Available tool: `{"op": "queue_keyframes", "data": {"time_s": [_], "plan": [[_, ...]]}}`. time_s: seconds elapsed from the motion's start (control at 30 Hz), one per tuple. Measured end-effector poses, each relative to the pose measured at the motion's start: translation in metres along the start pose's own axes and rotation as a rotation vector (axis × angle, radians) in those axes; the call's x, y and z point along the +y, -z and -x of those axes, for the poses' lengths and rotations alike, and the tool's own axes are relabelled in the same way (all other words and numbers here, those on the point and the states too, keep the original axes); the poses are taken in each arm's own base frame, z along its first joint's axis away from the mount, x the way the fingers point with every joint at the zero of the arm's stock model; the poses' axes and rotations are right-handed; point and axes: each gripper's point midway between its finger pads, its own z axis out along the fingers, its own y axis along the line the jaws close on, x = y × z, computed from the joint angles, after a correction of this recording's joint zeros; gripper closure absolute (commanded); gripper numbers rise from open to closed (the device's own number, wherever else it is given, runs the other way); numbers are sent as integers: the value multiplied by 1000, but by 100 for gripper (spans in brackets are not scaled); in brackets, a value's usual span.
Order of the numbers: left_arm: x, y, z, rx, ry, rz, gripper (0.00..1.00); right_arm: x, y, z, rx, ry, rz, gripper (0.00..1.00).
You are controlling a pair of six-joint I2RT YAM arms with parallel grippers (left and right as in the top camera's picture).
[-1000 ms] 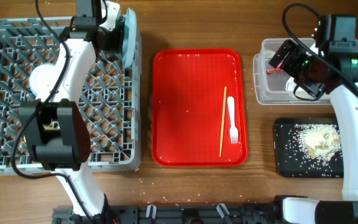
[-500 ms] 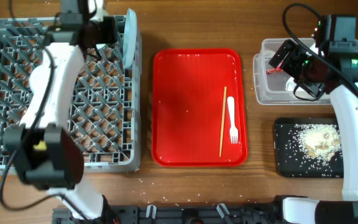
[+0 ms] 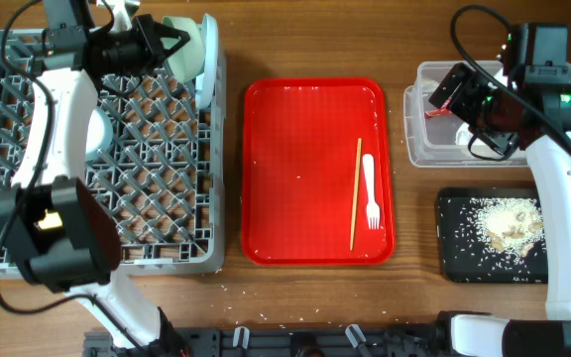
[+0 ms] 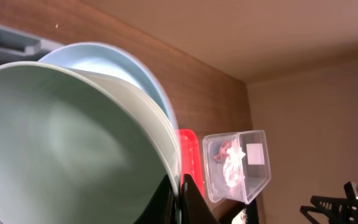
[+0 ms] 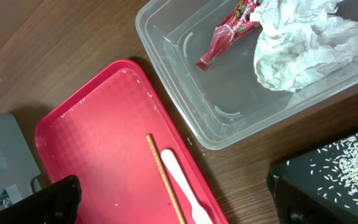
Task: Sort waste into correct bins and load items into the dishwasher rack
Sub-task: 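Open the left gripper to release the bowl and withdraw upward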
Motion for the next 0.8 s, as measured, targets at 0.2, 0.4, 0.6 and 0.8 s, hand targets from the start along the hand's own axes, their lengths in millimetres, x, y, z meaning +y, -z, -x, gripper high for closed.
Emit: {"op": "queue_keyframes", "data": {"time_s": [0.2,0.4,0.6,0.8], "plan": [[48,17,9,-24,164,28,96,0,0,0,0,0,0,0],[70,30,1,10,291,-2,96,0,0,0,0,0,0,0],[130,65,-21,8,440,241,53,0,0,0,0,0,0,0],[171,153,-13,-158,468,570,88,0,0,0,0,0,0,0]]}}
